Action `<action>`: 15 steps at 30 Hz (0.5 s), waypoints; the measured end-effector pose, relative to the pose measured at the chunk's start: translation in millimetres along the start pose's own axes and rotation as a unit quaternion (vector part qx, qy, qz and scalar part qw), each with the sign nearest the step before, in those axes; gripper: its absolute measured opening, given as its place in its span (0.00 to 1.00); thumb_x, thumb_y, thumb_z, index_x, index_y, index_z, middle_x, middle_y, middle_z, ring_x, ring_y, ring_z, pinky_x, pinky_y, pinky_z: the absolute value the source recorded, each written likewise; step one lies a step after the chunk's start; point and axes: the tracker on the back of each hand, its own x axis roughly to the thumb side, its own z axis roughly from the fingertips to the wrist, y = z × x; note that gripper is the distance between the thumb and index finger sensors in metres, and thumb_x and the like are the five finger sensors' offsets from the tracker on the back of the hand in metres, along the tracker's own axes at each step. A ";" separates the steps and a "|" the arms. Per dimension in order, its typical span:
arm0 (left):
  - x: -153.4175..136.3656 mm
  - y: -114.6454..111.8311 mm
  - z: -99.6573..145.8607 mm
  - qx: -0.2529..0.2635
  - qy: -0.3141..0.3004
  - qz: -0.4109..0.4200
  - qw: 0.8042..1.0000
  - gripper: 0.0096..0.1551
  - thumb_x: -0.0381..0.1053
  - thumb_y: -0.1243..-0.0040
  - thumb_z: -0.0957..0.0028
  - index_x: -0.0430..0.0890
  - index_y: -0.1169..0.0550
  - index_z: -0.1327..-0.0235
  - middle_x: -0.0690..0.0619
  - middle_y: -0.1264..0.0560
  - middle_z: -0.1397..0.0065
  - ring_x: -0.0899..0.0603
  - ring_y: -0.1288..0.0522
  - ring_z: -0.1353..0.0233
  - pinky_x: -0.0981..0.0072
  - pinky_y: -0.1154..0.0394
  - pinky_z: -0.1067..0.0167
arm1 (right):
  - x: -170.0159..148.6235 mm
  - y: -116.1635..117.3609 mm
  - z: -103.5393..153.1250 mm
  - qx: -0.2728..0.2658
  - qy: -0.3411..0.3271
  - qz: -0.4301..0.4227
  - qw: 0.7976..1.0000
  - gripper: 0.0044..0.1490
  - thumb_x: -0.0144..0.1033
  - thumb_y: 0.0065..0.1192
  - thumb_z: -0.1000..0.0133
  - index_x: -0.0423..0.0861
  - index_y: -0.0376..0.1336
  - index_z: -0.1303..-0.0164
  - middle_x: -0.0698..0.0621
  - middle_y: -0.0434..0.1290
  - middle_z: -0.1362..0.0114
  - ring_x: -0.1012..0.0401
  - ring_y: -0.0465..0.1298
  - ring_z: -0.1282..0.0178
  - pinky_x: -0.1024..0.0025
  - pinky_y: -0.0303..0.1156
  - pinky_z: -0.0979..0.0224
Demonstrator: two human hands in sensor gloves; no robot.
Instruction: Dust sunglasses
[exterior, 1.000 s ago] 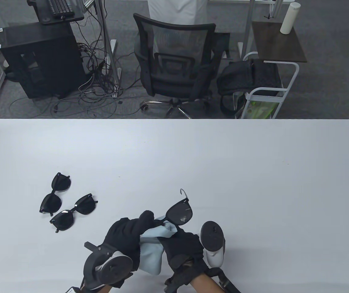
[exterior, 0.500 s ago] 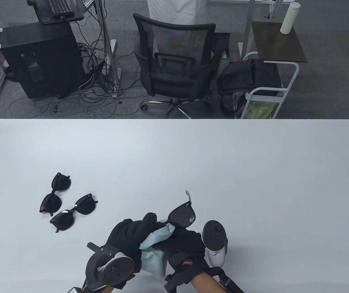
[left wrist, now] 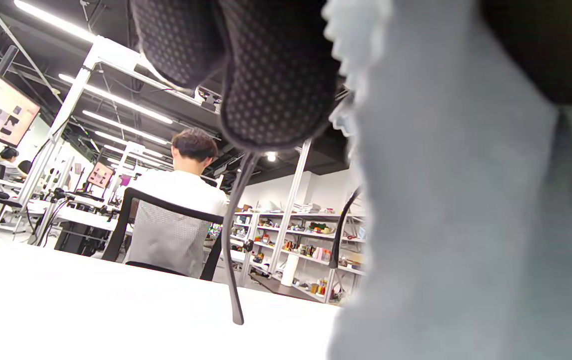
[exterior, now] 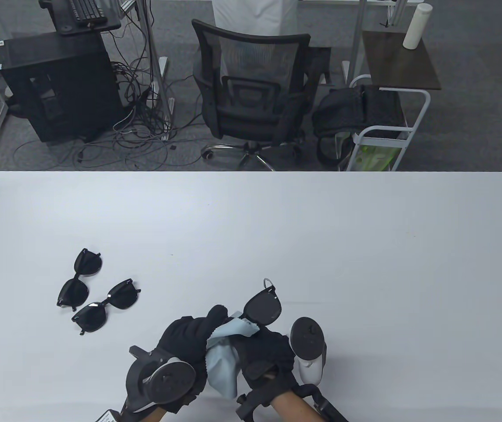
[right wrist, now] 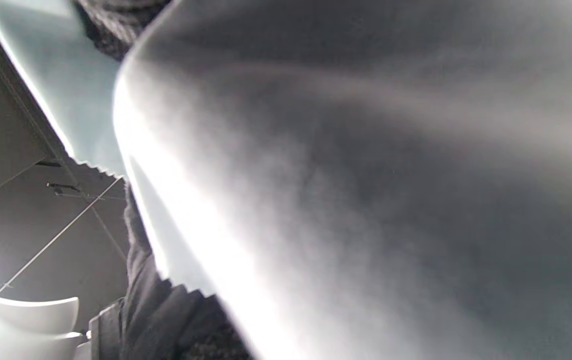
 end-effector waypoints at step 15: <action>-0.2 3.4 -0.7 -0.005 -0.018 0.005 1.000 0.58 0.78 0.37 0.70 0.61 0.40 0.24 0.68 0.23 0.44 0.56 0.14 0.54 0.55 0.23 0.36 | 4.1 -1.4 -2.2 0.009 -0.005 0.013 1.000 0.26 0.52 0.76 0.51 0.51 0.67 0.50 0.61 0.82 0.52 0.62 0.85 0.49 0.60 0.71 0.28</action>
